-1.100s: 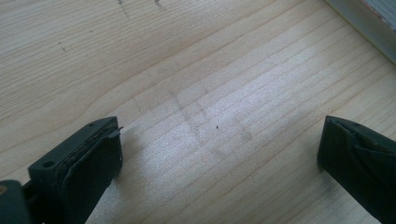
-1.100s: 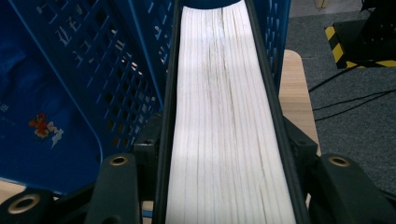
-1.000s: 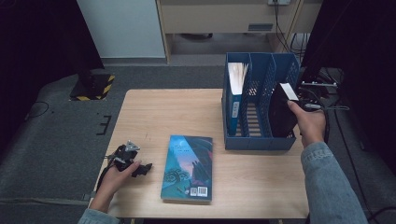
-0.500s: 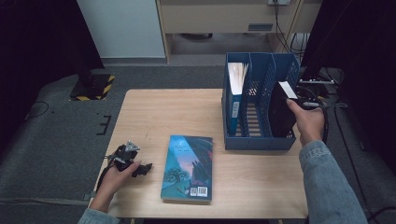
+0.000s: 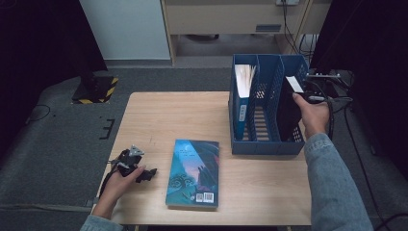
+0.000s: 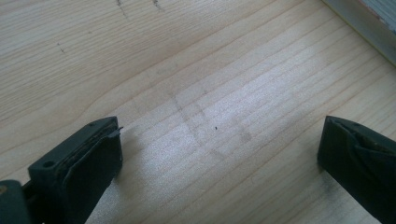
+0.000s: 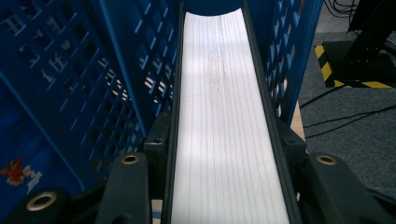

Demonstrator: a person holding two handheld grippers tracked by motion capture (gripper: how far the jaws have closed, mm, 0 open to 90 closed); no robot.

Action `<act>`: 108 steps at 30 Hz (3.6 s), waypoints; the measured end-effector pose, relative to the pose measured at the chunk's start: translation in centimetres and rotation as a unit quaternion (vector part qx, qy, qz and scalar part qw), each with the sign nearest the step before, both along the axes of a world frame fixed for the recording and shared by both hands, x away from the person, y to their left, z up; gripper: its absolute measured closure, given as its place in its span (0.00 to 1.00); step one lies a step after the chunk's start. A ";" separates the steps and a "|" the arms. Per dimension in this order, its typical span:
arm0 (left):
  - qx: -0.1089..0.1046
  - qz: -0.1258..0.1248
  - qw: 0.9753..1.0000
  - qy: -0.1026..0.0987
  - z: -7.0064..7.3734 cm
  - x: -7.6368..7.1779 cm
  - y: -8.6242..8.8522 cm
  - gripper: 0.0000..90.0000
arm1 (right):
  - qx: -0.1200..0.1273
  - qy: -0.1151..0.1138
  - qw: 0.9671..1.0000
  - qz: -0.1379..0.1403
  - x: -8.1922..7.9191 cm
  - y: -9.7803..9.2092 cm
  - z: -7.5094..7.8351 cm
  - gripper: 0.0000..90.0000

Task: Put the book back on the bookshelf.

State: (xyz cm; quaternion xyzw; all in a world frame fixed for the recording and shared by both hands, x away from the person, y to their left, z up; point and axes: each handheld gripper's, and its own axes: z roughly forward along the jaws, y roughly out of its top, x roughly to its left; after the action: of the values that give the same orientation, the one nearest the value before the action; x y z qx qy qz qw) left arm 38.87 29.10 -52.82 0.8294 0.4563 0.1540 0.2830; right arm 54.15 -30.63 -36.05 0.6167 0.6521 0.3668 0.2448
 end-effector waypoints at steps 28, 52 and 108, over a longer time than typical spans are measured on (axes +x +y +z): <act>-0.002 0.001 1.000 -0.001 0.0 0.0 0.0 0.00 | -0.005 0.007 1.000 -0.012 1.8 0.5 -0.7 0.58; -0.002 0.002 1.000 0.000 0.0 0.0 -0.1 0.00 | 0.005 0.010 0.999 0.033 0.1 1.4 -0.2 0.43; 0.001 -0.003 1.000 -0.001 0.0 0.0 -0.2 0.00 | 0.027 -0.047 0.996 0.065 -7.0 0.1 -0.2 0.06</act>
State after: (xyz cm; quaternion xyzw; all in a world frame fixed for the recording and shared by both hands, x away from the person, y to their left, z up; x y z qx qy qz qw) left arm 38.85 28.92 -52.82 0.8311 0.4533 0.1539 0.2831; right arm 47.13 -30.49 -36.26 0.5617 0.6680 0.4281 0.2345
